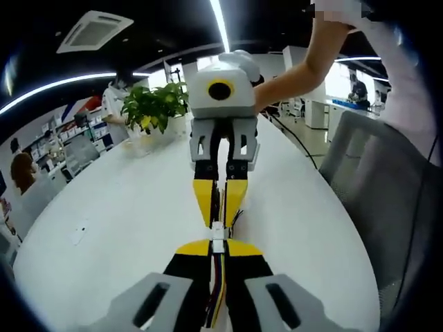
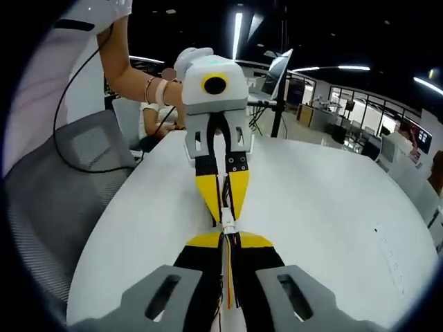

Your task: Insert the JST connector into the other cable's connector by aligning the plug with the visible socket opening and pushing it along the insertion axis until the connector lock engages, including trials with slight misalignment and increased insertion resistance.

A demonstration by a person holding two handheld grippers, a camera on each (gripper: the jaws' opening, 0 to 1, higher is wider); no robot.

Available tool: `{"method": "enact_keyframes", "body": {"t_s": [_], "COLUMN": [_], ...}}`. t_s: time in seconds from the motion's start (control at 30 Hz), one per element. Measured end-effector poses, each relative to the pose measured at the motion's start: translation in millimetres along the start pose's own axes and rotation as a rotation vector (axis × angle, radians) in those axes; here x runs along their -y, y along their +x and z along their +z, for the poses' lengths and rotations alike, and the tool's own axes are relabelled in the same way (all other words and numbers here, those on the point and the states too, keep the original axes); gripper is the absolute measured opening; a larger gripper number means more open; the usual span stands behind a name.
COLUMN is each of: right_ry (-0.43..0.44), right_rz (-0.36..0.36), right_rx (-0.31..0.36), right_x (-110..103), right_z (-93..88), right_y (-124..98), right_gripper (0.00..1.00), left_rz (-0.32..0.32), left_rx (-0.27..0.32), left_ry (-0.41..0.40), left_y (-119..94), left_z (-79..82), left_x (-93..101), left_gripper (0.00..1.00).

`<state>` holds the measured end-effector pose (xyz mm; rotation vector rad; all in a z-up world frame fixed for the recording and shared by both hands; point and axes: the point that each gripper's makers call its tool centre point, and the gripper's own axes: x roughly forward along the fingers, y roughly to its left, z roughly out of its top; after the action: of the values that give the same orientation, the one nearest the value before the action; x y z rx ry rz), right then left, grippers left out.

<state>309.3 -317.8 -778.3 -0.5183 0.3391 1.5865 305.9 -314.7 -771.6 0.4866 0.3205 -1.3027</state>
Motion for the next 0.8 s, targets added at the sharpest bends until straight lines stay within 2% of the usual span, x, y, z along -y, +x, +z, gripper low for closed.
{"method": "enact_keyframes", "body": {"t_s": [0.2,0.23,0.27,0.3,0.33,0.37,0.4,0.5,0.63,0.8], "right_ry": [-0.011,-0.013,-0.03,-0.031,-0.062,-0.044,-0.046,-0.027,-0.026,-0.041], "right_rz": [0.016,0.033,0.048,0.044,0.049,0.063,0.051,0.032,0.028,0.024], "right_rx": [0.003,0.019,-0.002,-0.015,-0.043,-0.019,-0.026,-0.006,-0.005,-0.024], "right_x": [-3.1,-6.0,-11.7,-12.5,-13.4,-16.5,-14.9,-11.5,-13.0,-17.4], "right_z": [0.9,4.2,2.9,1.8,-1.2,2.3,1.7,7.5,9.7,8.7], "right_y": [3.0,4.5,7.3,9.7,13.1,17.2,15.3,9.1,7.5,7.9], "right_gripper": [0.03,0.03,0.03,0.03,0.03,0.03,0.03,0.03,0.03,0.03], "left_rz": [-0.015,-0.032,-0.056,-0.052,-0.059,-0.07,-0.054,-0.046,-0.046,-0.042], "left_rx": [-0.015,0.012,0.022,0.021,0.052,0.097,0.037,0.081,0.08,0.062], "left_ry": [0.02,0.02,0.043,0.031,0.039,0.021,0.067,0.013,0.029,0.036], "left_y": [0.4,2.2,3.2,3.7,6.0,9.2,7.8,5.4,6.0,6.7], "left_z": [-1.4,4.1,7.7,9.0,16.8,26.1,16.8,18.8,21.5,17.4], "left_x": [2.0,5.0,8.7,9.2,10.9,13.3,8.2,3.4,3.9,4.7], "left_gripper": [0.0,0.0,0.0,0.0,0.0,0.0,0.0,0.0,0.0,0.0]}}
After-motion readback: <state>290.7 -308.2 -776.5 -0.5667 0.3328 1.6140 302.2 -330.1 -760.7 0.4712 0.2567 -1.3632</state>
